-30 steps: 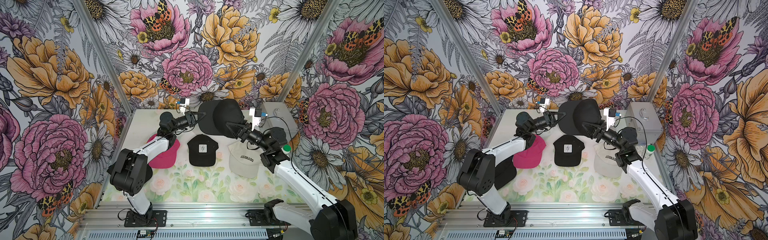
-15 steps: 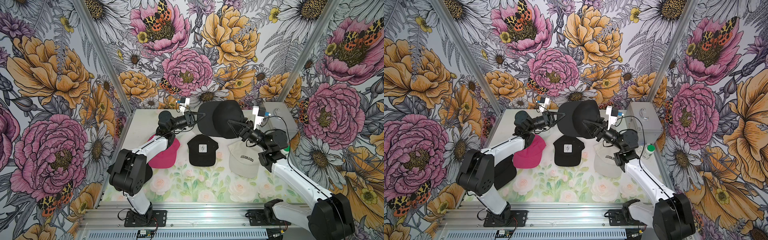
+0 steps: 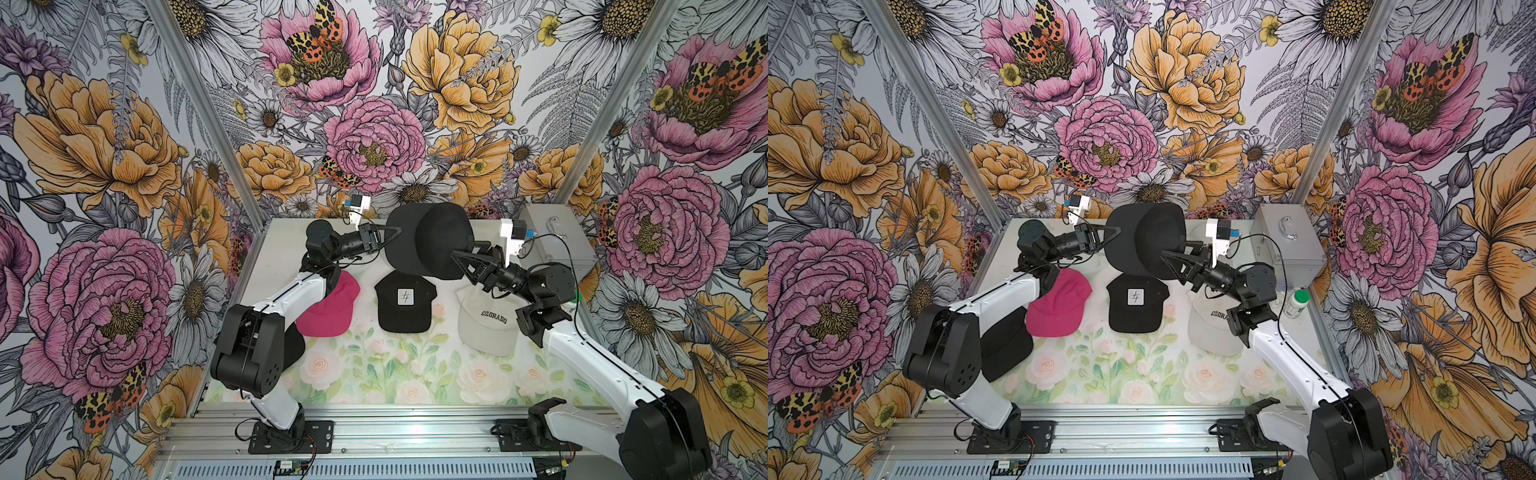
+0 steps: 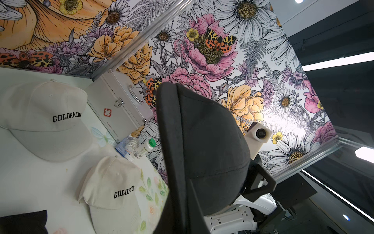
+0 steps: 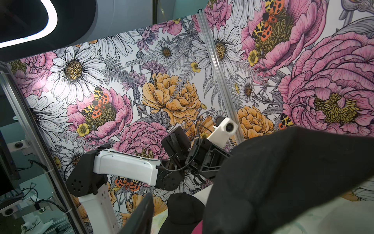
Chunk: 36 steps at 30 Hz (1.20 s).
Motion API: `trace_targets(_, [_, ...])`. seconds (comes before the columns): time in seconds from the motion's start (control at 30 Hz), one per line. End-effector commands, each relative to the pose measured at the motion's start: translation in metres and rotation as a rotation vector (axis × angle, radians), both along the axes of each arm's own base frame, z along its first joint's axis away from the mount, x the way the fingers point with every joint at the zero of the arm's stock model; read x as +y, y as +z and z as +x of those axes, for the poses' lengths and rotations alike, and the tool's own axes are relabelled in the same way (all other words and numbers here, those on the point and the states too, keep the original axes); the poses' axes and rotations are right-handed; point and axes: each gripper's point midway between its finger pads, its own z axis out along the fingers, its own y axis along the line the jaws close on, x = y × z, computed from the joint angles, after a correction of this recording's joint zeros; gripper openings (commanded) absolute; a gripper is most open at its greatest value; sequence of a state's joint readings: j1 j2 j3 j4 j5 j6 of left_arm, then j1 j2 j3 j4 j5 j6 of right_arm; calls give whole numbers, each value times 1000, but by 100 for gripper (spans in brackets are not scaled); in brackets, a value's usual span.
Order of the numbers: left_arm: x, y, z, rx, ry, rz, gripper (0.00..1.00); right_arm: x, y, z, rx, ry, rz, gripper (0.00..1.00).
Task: Stack the baseball caps by color
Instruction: Pick up the baseball cap from the center of the board.
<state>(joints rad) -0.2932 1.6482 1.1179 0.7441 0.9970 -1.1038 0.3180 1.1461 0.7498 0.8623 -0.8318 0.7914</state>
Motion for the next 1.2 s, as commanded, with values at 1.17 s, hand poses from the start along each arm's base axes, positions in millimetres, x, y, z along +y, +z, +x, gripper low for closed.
trace_targets(1.17, [23,6,13,-169,151,171,0,7,9,-18,-27,65,39,36])
